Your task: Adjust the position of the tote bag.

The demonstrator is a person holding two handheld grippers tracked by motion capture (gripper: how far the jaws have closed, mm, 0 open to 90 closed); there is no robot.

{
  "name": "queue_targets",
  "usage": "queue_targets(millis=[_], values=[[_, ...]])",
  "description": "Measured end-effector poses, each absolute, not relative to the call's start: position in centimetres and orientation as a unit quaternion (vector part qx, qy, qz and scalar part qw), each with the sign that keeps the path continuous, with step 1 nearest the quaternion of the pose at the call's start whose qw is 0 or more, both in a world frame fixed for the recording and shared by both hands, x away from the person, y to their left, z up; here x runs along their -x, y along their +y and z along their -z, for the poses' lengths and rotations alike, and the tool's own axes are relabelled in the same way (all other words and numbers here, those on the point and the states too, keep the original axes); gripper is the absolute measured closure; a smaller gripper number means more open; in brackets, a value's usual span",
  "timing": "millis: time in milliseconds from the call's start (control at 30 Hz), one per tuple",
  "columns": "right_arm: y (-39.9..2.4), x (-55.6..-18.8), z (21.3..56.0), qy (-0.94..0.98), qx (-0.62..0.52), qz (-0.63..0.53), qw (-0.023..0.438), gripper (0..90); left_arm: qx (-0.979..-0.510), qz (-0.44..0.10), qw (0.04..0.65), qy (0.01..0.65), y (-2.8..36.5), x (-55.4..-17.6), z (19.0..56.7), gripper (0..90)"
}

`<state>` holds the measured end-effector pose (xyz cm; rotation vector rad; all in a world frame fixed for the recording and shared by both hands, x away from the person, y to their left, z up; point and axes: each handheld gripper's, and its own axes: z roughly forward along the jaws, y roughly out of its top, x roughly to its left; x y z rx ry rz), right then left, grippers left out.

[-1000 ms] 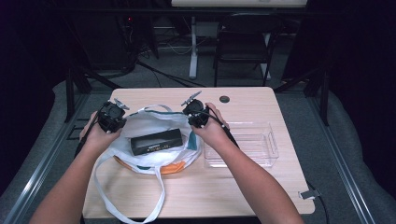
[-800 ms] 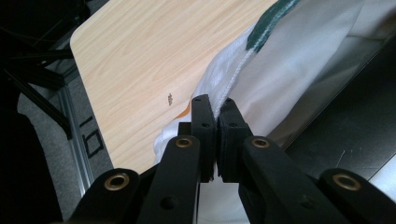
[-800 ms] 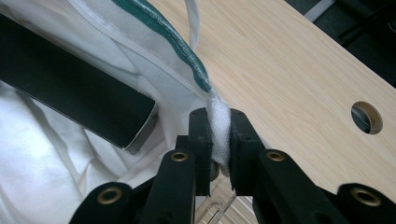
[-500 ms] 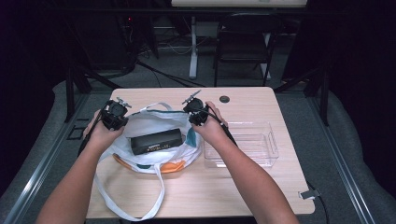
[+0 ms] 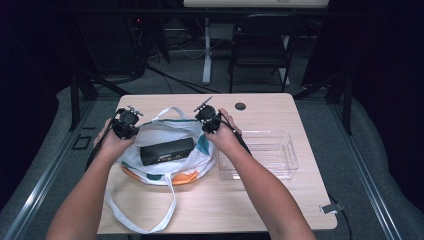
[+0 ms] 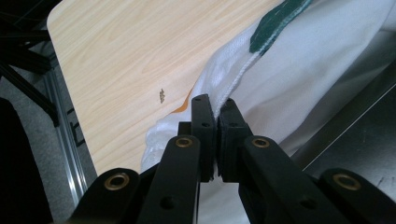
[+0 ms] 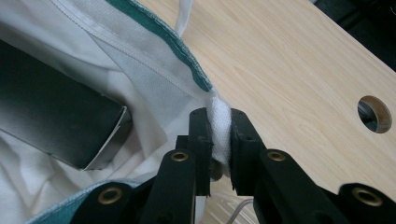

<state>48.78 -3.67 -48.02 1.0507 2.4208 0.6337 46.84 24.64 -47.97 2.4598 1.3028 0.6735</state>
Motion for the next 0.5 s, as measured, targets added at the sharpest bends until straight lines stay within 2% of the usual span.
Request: queue_targets(millis=[500], values=[[-3.3, -49.8, 49.3, 0.874, -0.383, -0.208, 0.216, 81.9, -0.853, -0.217, 0.127, 0.457, 24.8, -47.5, 49.3, 88.1]])
